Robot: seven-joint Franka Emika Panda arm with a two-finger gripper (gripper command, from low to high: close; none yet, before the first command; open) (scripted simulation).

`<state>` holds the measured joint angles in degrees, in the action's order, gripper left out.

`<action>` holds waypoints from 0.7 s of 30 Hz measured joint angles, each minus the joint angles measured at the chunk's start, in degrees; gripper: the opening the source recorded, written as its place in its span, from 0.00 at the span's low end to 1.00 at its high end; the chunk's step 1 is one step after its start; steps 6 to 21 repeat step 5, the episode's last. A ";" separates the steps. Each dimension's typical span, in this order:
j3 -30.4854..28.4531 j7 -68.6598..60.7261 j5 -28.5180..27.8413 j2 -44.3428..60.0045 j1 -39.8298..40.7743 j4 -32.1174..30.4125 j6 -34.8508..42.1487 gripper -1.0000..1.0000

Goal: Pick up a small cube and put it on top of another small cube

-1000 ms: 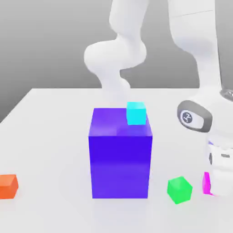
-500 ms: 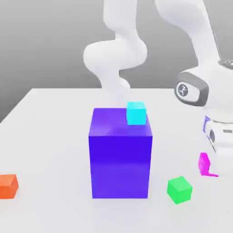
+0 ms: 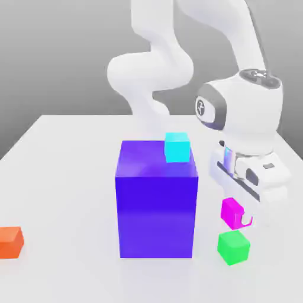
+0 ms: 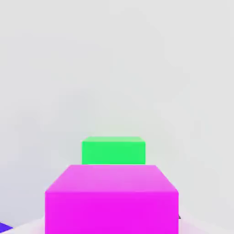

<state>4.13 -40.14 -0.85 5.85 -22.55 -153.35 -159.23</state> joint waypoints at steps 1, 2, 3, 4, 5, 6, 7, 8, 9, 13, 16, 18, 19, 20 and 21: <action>-0.23 0.32 -0.45 1.70 -0.14 0.05 -1.60 0.00; -0.53 0.68 -0.93 3.34 -0.31 0.09 -3.14 1.00; -0.53 0.68 -0.93 3.34 -0.31 0.09 -3.14 1.00; -0.53 0.68 -0.93 3.34 -0.31 0.09 -3.14 1.00; -0.53 0.68 -0.93 3.34 -0.31 0.09 -3.14 1.00; -0.53 0.68 -0.93 3.34 -0.31 0.09 -3.14 1.00; -0.53 0.68 -0.93 3.34 -0.31 0.09 -3.14 1.00; -0.53 0.68 -0.93 3.34 -0.31 0.09 -3.14 1.00; -0.53 0.68 -0.93 3.34 -0.31 0.09 -3.14 1.00; -0.53 0.68 -0.93 3.34 -0.31 0.09 -3.14 1.00; -0.53 0.68 -0.93 3.34 -0.31 0.09 -3.14 1.00; -0.53 0.68 -0.93 3.34 -0.31 0.09 -3.14 1.00; -0.53 0.68 -0.93 3.34 -0.31 0.09 -3.14 1.00; -0.53 0.68 -0.93 3.34 -0.31 0.09 -3.14 1.00; -0.53 0.68 -0.93 3.34 -0.31 0.09 -3.14 1.00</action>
